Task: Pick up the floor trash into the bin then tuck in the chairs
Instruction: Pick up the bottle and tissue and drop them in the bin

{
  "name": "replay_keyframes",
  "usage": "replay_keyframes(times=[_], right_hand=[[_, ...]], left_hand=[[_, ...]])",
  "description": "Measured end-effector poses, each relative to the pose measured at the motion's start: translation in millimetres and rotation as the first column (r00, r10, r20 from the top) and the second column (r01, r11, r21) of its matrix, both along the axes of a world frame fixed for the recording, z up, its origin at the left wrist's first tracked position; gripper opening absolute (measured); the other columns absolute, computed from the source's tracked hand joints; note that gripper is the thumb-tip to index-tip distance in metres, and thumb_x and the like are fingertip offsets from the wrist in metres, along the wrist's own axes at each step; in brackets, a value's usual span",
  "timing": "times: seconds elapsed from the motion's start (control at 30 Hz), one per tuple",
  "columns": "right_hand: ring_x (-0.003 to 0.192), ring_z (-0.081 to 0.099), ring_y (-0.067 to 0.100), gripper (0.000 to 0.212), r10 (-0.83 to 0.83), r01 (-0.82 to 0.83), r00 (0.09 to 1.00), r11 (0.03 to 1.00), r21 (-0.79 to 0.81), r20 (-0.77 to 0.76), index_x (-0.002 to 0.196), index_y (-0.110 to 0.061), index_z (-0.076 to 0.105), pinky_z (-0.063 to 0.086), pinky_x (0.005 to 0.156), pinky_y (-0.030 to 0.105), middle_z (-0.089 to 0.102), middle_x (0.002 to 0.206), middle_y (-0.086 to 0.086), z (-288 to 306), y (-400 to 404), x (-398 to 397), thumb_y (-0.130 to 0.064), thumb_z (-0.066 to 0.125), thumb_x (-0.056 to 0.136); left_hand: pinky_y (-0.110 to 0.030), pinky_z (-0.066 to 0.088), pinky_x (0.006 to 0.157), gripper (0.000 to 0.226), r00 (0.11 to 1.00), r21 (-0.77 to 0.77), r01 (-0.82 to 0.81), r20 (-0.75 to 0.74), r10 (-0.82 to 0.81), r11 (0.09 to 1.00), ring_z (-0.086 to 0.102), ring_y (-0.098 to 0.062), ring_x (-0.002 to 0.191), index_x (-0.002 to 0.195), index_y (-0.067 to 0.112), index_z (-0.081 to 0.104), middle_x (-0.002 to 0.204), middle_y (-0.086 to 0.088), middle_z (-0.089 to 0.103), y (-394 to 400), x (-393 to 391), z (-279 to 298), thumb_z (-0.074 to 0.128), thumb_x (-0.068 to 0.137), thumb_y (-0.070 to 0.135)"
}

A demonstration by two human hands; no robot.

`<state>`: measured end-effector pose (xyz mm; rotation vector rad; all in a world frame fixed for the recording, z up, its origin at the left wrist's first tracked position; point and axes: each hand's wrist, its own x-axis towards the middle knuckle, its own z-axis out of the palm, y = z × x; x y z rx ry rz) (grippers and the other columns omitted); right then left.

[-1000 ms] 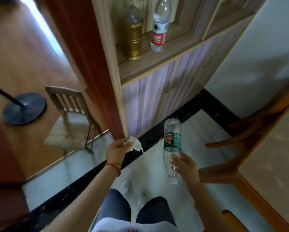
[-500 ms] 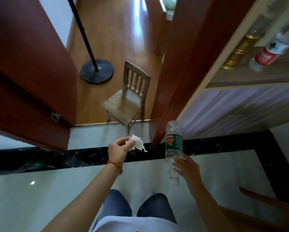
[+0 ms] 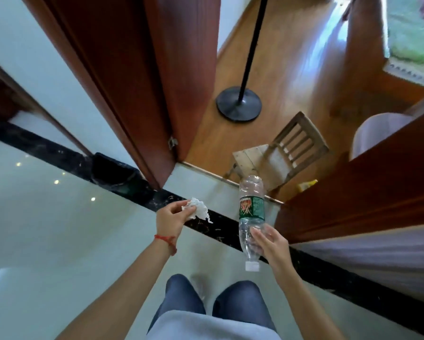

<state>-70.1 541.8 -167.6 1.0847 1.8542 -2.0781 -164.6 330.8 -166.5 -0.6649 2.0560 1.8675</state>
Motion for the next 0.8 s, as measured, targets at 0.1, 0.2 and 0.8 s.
replay_keyframes(times=[0.1,0.2,0.8], right_hand=[[0.055,0.066,0.007,0.023,0.131,-0.131,0.991,0.991,-0.015,0.008,0.102,-0.007,0.06,0.055,0.054,0.019,0.067,0.08,0.008,0,-30,-28,-0.003,0.065,0.08],[0.065,0.069,0.014,0.02,0.283,-0.283,0.959,0.959,-0.017,-0.004,0.096,-0.015,0.063,0.057,0.061,0.024,0.071,0.081,0.005,-2,-54,-51,-0.009,0.069,0.078],[0.089,0.067,0.026,0.024,0.869,-0.869,0.494,0.494,0.015,-0.019,0.092,-0.02,0.069,0.051,0.089,0.05,0.072,0.092,0.01,12,-211,-136,-0.03,0.076,0.071]], left_hand=[[-0.03,0.055,0.074,0.017,0.992,-0.023,-0.124,-0.012,0.124,0.992,0.062,-0.014,0.07,0.09,0.003,0.069,0.075,-0.004,0.066,-37,0,0,0.072,0.074,0.004],[-0.013,0.054,0.06,0.017,0.965,-0.018,-0.262,-0.017,0.262,0.965,0.06,-0.001,0.055,0.092,0.003,0.068,0.07,-0.002,0.063,-68,6,0,0.069,0.075,0.001],[-0.01,0.051,0.054,0.022,0.516,-0.025,-0.856,0.006,0.857,0.516,0.06,-0.013,0.063,0.096,-0.003,0.068,0.073,-0.008,0.065,-194,81,1,0.069,0.074,-0.001]])
